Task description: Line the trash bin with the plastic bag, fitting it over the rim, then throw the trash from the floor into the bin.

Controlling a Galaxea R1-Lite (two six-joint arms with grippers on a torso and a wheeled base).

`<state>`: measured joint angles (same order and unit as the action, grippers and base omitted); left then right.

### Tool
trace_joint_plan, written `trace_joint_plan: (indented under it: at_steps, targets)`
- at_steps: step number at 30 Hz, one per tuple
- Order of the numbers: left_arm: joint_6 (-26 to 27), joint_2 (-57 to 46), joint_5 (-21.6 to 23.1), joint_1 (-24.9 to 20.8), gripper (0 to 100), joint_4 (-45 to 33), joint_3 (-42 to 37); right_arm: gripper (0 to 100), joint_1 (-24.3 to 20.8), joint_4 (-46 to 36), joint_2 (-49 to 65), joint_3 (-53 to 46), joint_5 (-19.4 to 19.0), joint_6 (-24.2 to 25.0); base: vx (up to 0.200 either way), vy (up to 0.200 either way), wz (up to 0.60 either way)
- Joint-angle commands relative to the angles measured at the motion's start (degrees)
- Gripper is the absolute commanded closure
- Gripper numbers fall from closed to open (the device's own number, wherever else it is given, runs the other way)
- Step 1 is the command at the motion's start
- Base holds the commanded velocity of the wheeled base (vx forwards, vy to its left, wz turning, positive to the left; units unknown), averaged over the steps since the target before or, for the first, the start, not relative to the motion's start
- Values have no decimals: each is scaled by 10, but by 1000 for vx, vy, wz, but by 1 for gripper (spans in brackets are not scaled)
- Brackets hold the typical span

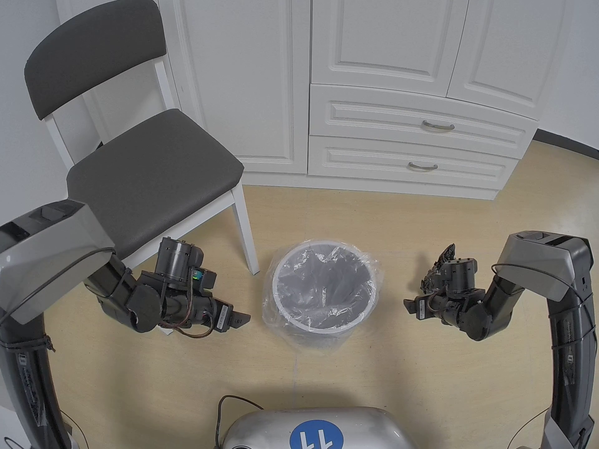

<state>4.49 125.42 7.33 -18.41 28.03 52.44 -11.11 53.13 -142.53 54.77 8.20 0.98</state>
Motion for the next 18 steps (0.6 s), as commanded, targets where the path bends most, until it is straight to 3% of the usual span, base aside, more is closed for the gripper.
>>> trace_joint_plan:
  at_steps: [1,4,10,15,18]
  targets:
    - [-4,-92,1,-8,0,26,-87,0,21,104,84,-117,0,-70,0,0,0]
    - [-11,-126,3,-8,0,54,-127,0,30,160,130,-174,-3,-108,0,0,0]
    - [-37,-244,5,-28,0,87,-224,0,28,264,327,-339,-60,-185,0,0,0]
    - [-49,-346,8,-52,0,88,-291,0,36,270,489,-436,-71,-289,0,0,0]
    - [-49,-395,17,-65,0,90,-328,0,50,270,535,-451,-69,-310,0,0,0]
